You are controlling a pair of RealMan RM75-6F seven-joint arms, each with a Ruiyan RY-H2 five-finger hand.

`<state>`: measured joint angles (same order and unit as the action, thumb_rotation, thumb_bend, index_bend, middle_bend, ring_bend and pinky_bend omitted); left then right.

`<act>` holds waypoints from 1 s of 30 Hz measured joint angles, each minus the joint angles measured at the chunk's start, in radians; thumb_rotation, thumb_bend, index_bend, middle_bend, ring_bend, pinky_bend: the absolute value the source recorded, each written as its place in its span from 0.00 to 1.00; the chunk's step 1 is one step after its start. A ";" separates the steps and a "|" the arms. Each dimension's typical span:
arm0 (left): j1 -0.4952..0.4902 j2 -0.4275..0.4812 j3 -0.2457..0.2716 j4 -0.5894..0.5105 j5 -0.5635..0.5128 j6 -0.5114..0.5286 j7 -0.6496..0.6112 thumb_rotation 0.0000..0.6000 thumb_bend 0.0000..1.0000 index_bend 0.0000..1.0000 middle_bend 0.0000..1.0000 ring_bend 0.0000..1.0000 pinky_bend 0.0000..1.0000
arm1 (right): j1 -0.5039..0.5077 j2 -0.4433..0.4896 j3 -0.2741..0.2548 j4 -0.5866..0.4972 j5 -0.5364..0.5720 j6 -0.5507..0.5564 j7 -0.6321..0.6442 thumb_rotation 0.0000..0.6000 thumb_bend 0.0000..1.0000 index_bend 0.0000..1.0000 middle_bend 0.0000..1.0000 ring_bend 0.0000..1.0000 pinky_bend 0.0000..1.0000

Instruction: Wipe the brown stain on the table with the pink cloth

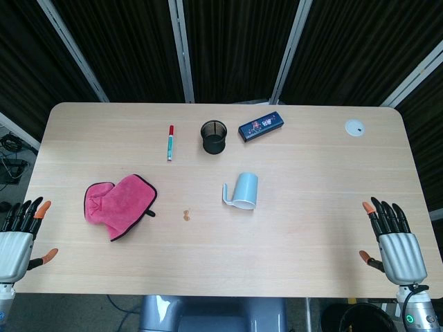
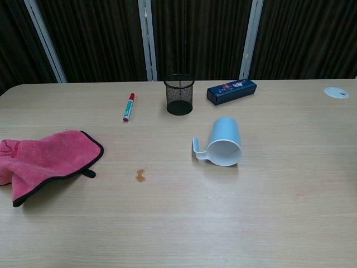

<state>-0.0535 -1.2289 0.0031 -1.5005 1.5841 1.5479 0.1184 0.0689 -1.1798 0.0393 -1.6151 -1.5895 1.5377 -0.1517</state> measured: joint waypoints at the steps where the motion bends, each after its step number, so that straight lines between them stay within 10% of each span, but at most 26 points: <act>1: 0.000 0.001 0.000 -0.001 0.000 -0.001 0.001 1.00 0.00 0.00 0.00 0.00 0.00 | -0.001 -0.001 0.002 -0.001 0.005 0.000 -0.004 1.00 0.00 0.00 0.00 0.00 0.00; 30: -0.053 0.019 -0.024 -0.047 -0.077 -0.130 0.034 1.00 0.00 0.04 0.00 0.00 0.06 | -0.015 0.012 -0.005 -0.010 0.020 -0.004 -0.019 1.00 0.00 0.00 0.00 0.00 0.00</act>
<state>-0.1070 -1.2094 -0.0213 -1.5476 1.5071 1.4174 0.1521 0.0538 -1.1674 0.0347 -1.6247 -1.5700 1.5336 -0.1706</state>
